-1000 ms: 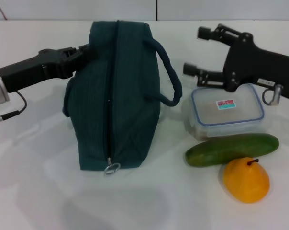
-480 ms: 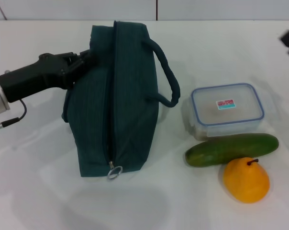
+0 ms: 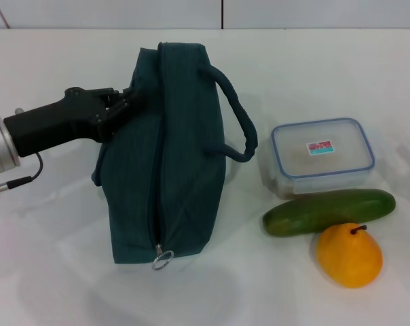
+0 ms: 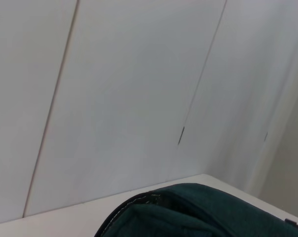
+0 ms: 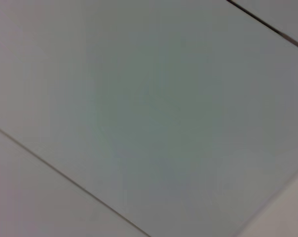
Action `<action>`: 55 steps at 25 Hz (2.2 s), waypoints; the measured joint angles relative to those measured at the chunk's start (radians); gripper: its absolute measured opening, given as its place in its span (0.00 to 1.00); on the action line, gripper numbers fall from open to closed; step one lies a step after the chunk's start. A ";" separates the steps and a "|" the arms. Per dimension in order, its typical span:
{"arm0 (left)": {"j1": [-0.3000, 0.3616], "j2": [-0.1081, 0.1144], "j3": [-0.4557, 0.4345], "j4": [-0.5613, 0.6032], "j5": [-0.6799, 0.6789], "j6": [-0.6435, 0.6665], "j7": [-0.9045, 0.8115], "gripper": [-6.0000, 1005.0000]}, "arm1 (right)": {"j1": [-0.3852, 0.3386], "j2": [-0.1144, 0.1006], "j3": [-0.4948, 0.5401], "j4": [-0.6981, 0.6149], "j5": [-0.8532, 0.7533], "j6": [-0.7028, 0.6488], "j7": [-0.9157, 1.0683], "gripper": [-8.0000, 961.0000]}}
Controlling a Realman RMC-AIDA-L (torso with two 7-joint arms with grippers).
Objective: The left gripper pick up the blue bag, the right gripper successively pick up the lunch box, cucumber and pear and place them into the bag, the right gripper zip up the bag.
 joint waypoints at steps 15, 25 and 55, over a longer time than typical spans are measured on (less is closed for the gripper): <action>0.004 -0.004 0.007 0.000 0.001 0.002 0.023 0.10 | 0.036 0.000 -0.003 -0.009 -0.107 0.141 0.131 0.81; 0.003 -0.004 0.019 -0.001 -0.005 0.002 0.039 0.10 | 0.098 0.000 0.011 -0.010 -0.197 0.197 0.215 0.77; 0.005 -0.004 0.020 -0.001 -0.008 0.002 0.062 0.10 | 0.124 0.000 0.010 -0.050 -0.227 0.230 0.259 0.54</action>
